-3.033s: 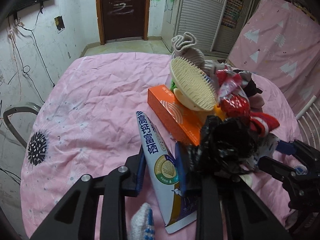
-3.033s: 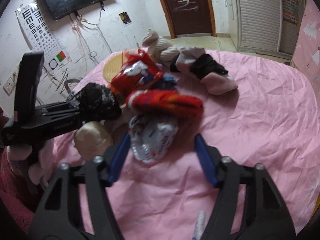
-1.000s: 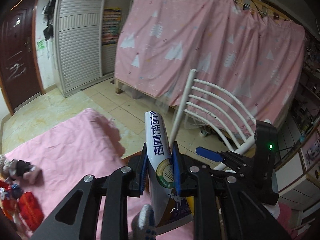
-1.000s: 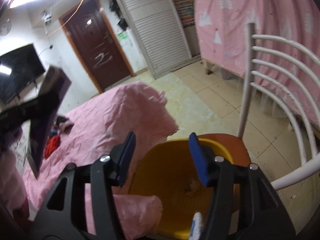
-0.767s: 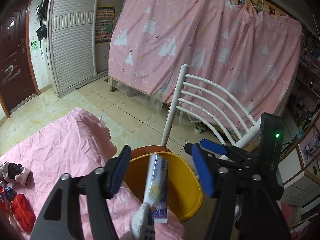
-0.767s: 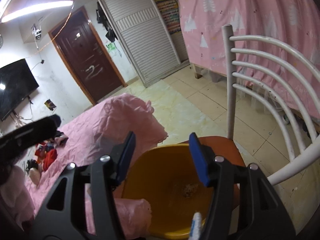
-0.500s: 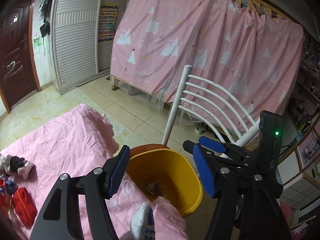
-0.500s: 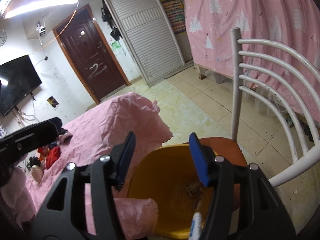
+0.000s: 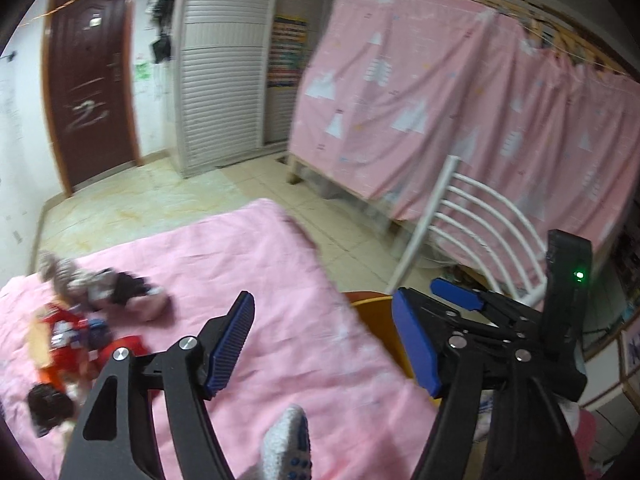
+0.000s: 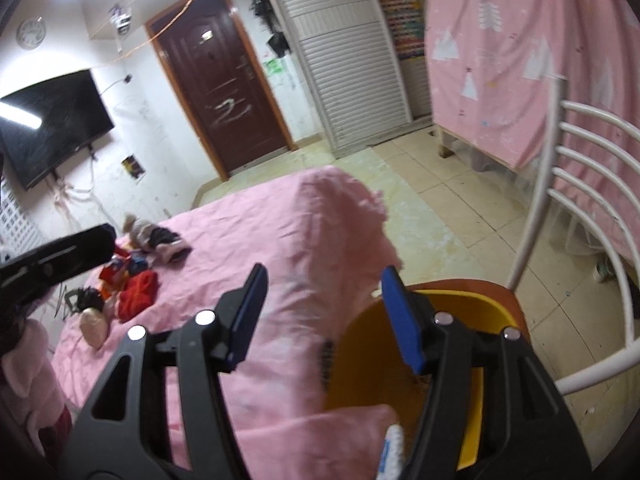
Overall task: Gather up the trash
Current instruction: 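Move both tools back over the bed toward the remaining items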
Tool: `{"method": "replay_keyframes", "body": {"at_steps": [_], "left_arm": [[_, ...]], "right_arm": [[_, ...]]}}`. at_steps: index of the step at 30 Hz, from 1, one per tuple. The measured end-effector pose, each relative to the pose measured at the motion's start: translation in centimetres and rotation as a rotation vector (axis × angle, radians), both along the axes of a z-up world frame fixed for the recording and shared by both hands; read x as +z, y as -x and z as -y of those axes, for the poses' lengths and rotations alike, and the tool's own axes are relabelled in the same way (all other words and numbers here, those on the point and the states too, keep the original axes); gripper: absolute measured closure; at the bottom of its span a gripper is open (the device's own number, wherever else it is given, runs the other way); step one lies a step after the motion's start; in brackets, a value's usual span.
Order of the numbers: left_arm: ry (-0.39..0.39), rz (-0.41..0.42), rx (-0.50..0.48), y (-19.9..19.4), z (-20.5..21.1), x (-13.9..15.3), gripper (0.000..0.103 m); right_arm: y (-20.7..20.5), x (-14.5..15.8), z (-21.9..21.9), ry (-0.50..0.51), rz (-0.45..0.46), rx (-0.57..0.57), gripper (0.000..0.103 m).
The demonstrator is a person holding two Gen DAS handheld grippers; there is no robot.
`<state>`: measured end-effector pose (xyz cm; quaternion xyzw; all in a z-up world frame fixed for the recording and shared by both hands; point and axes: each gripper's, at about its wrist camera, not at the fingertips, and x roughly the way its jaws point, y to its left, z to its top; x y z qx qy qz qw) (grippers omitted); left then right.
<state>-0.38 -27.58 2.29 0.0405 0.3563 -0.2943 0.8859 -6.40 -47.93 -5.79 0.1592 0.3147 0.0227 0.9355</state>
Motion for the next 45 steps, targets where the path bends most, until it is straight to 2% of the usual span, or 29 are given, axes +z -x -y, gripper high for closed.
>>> {"method": "replay_keyframes", "body": {"at_steps": [11,15,18,22,28,33,39,41,43,44,45], "left_arm": [[-0.018,0.031,0.232,-1.6,-10.0,0.8,0.034],[-0.035,0.031,0.304,-2.1,-13.4,0.4,0.033],[-0.044,0.027,0.354,-2.3,-15.8,0.1,0.032],[-0.039,0.004,0.410,-2.7,-19.3,-0.7,0.028],[-0.035,-0.036,0.443,-2.9,-22.2,-2.1,0.026],[-0.034,-0.073,0.448,-3.1,-23.4,-3.5,0.026],[-0.025,-0.126,0.434,-3.5,-24.4,-5.4,0.026],[-0.021,-0.141,0.426,-3.5,-24.4,-5.9,0.029],[-0.012,-0.163,0.411,-3.6,-24.5,-6.4,0.049],[-0.006,-0.174,0.402,-3.6,-24.6,-6.7,0.055],[0.002,-0.183,0.396,-3.7,-24.6,-6.9,0.067]], "right_arm": [[-3.4,0.9,-8.2,0.051,-0.021,0.167,0.040],[-4.3,0.8,-11.1,0.069,-0.035,0.224,0.040],[-4.9,0.7,-13.2,0.083,-0.047,0.264,0.036],[-5.6,0.4,-15.7,0.099,-0.064,0.314,0.034],[-6.9,-0.1,-19.1,0.120,-0.088,0.376,0.034],[-7.5,-0.5,-21.3,0.138,-0.109,0.413,0.029],[-8.4,-1.1,-22.8,0.155,-0.138,0.433,0.028],[-8.8,-1.4,-23.2,0.158,-0.148,0.437,0.028],[-9.1,-1.7,-23.4,0.160,-0.158,0.440,0.028],[-9.3,-1.8,-23.6,0.162,-0.162,0.443,0.028],[-9.5,-1.9,-23.8,0.164,-0.166,0.446,0.028]]}}
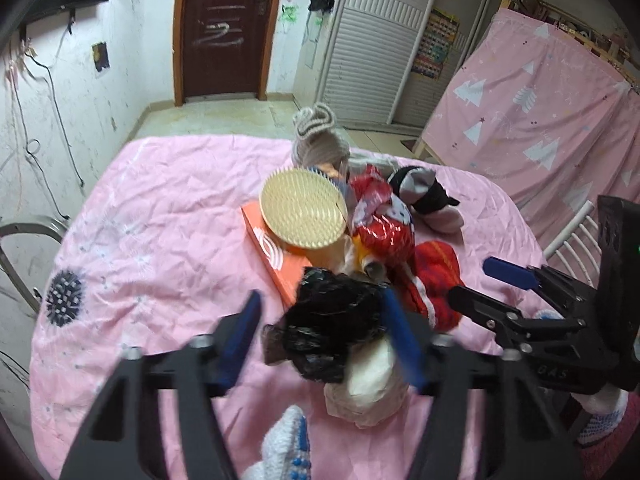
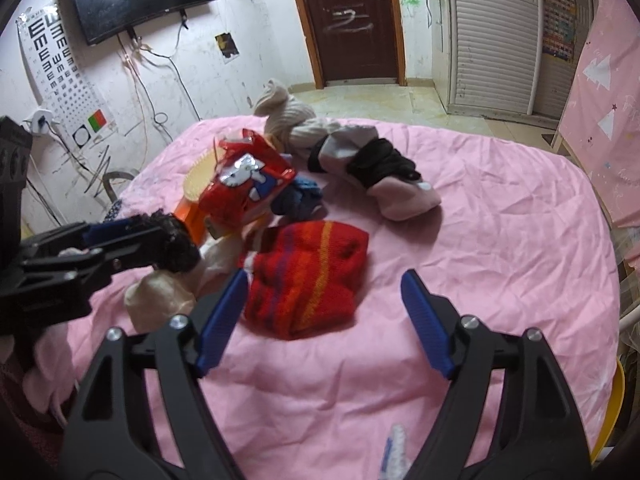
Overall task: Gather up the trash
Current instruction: 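Move both tools back over the bed toward the remaining items, then grasp the black plastic bag with the left tool while the right tool grasps the red sock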
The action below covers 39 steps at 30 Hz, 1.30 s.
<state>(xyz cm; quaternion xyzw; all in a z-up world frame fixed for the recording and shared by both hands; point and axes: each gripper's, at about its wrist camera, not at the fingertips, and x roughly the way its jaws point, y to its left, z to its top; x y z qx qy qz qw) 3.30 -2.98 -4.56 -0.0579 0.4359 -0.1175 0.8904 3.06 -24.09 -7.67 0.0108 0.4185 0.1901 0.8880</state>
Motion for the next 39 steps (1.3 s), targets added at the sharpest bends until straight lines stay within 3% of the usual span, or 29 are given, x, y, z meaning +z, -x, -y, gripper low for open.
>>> {"method": "replay_keyframes", "body": {"at_steps": [1,6,13,14,19,30,39], "left_arm": [[0.011,-0.007,-0.008,-0.1,0.0,-0.1,0.076],[0.042,0.022,-0.005,0.3,-0.5,0.4,0.095],[0.071,0.080,0.022,1.0,-2.0,2.2,0.097],[0.074,0.086,0.025,1.1,-2.2,2.5,0.097],[0.078,0.106,0.038,1.4,-2.7,3.3,0.097],[0.057,0.136,0.026,2.2,-1.9,4.6,0.097],[0.026,0.167,-0.014,2.8,0.7,6.1,0.097]], "right_arm": [[-0.2,-0.1,-0.2,0.003,-0.004,0.004,0.028],[-0.8,-0.5,-1.1,0.014,-0.022,0.014,0.027],[-1.8,-1.6,-2.3,0.049,-0.060,0.022,0.030],[-1.8,-1.7,-2.4,0.052,-0.063,0.023,0.034],[-1.3,-1.2,-2.8,0.052,-0.029,0.033,0.079],[0.6,1.3,-1.0,0.008,0.064,-0.001,0.082],[2.4,3.4,3.2,-0.038,0.131,-0.070,0.082]]}}
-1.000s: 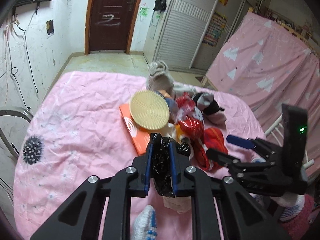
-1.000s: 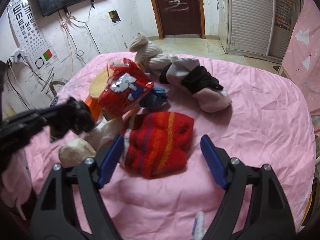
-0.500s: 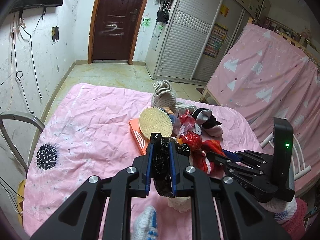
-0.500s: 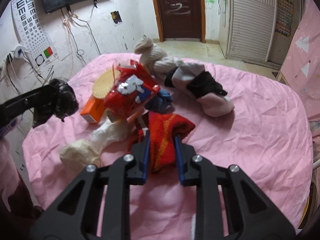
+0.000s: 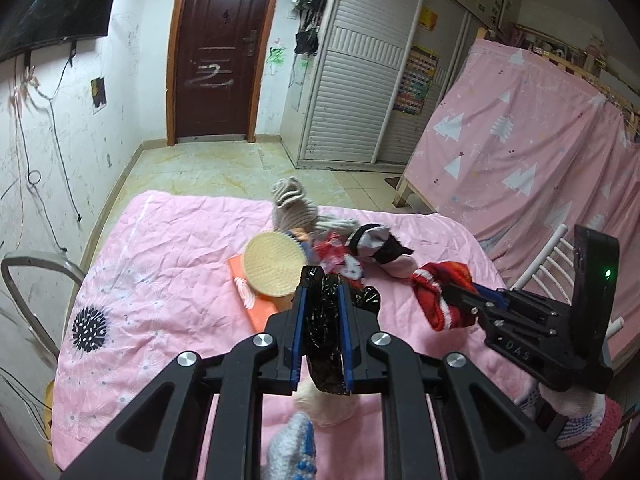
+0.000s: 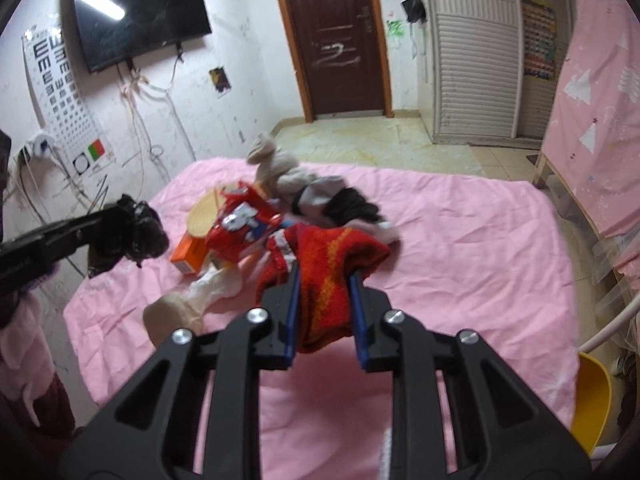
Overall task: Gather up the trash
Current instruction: 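Grasp the black plastic bag with the left tool while the right tool grasps the red sock, then carry the bag and sock to the yellow bin and release both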
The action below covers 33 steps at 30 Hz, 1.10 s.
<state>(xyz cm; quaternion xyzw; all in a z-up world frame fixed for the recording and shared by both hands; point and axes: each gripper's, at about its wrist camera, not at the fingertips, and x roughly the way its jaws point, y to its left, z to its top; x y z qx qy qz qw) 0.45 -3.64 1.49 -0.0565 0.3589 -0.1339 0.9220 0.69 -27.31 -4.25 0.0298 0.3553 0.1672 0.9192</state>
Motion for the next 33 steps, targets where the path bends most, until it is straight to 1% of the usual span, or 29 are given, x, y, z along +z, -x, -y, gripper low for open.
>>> {"method": "replay_keyframes", "body": {"at_steps": [7,14,22,29,33], "left_arm": [[-0.038,0.023,-0.051,0.5,3.7,1.1,0.097],[-0.074,0.038,-0.123,1.0,8.0,1.9,0.097],[-0.104,0.059,-0.240,2.0,14.0,2.5,0.097],[-0.104,0.067,-0.350,3.0,18.8,2.6,0.097],[-0.091,0.073,-0.410,3.5,21.5,2.5,0.097]], "right_arm": [[1.6,1.3,5.5,-0.038,0.052,-0.100,0.082],[3.5,1.6,11.6,-0.063,0.082,-0.213,0.082],[5.7,1.0,17.6,-0.055,0.085,-0.325,0.082],[7.2,-0.1,21.7,-0.047,0.068,-0.396,0.082],[7.7,-1.1,23.1,-0.044,0.051,-0.420,0.082]]}}
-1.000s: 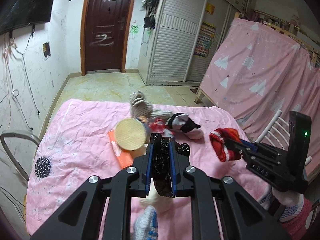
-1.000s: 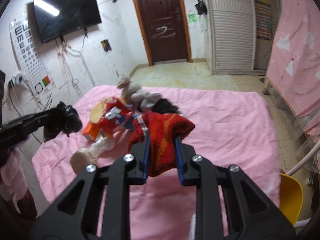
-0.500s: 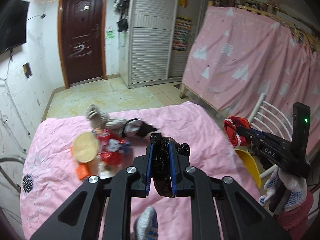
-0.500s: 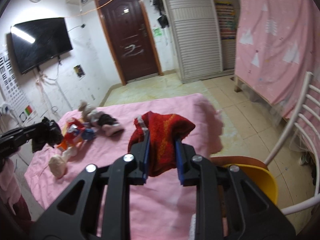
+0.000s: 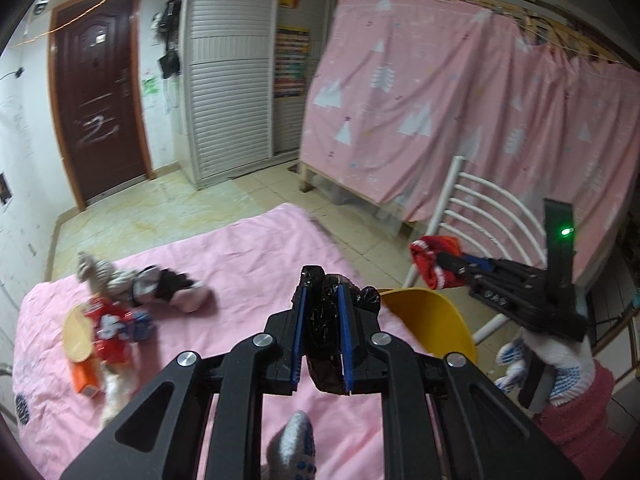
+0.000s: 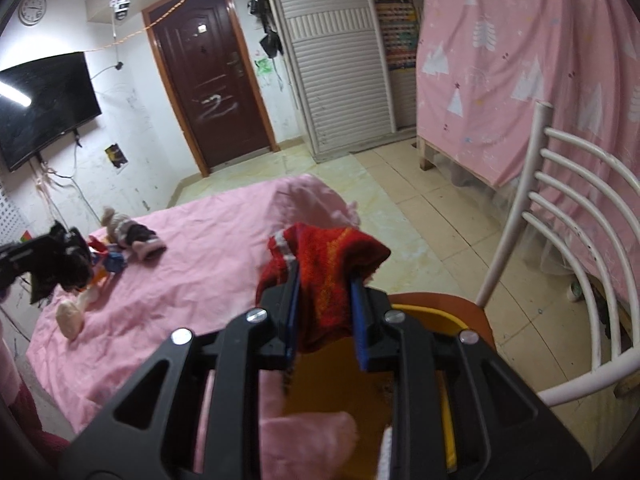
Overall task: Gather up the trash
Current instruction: 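Carry the bag and sock to the yellow bin and release both, then return both open tools over the bed toward the white paper ball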
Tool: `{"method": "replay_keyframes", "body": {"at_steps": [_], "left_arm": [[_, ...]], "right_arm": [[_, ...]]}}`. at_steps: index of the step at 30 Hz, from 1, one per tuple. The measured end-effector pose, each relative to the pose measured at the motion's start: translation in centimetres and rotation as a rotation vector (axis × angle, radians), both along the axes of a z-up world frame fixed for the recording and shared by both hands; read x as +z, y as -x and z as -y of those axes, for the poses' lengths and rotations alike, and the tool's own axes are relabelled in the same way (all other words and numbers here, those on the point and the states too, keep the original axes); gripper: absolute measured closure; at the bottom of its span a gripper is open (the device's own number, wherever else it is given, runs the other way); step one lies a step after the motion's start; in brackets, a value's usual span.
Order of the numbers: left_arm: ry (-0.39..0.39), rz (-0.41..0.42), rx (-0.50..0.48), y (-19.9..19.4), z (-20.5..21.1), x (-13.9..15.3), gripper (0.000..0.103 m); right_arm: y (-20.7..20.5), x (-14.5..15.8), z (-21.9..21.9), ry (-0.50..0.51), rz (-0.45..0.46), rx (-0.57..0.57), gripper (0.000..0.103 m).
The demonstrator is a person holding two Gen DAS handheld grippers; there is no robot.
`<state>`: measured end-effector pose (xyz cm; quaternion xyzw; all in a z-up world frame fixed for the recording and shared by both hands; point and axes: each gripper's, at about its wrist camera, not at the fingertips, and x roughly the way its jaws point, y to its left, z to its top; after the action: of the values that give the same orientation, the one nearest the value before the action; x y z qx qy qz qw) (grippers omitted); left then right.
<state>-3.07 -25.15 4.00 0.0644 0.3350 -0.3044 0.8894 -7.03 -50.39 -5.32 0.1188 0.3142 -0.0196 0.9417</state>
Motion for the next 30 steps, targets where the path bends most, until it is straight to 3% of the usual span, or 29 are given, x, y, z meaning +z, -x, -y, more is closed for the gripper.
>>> {"method": "replay_keyframes", "body": {"at_steps": [3,7,21,23,27,30], "left_arm": [[0.015,-0.004,-0.034,0.0,1.6,-0.1,0.097],[0.029,-0.018,-0.085,0.2,3.9,-0.4,0.097],[0.065,-0.069,-0.253,0.7,12.1,-2.6,0.096],[0.052,-0.081,-0.269,0.7,13.1,-3.1,0.090],[0.040,-0.090,-0.284,1.0,14.2,-3.8,0.064],[0.040,-0.091,-0.285,1.0,14.1,-3.9,0.062]], "right_arm": [[0.3,-0.8,1.0,-0.009,-0.015,-0.013,0.079],[0.7,-1.8,2.4,-0.039,-0.023,-0.035,0.065],[2.8,-2.0,6.9,-0.115,0.033,-0.145,0.063],[3.0,-2.0,7.3,-0.121,0.040,-0.155,0.063],[3.2,-1.9,7.7,-0.131,0.049,-0.163,0.063],[3.1,-2.0,7.8,-0.135,0.048,-0.160,0.063]]}}
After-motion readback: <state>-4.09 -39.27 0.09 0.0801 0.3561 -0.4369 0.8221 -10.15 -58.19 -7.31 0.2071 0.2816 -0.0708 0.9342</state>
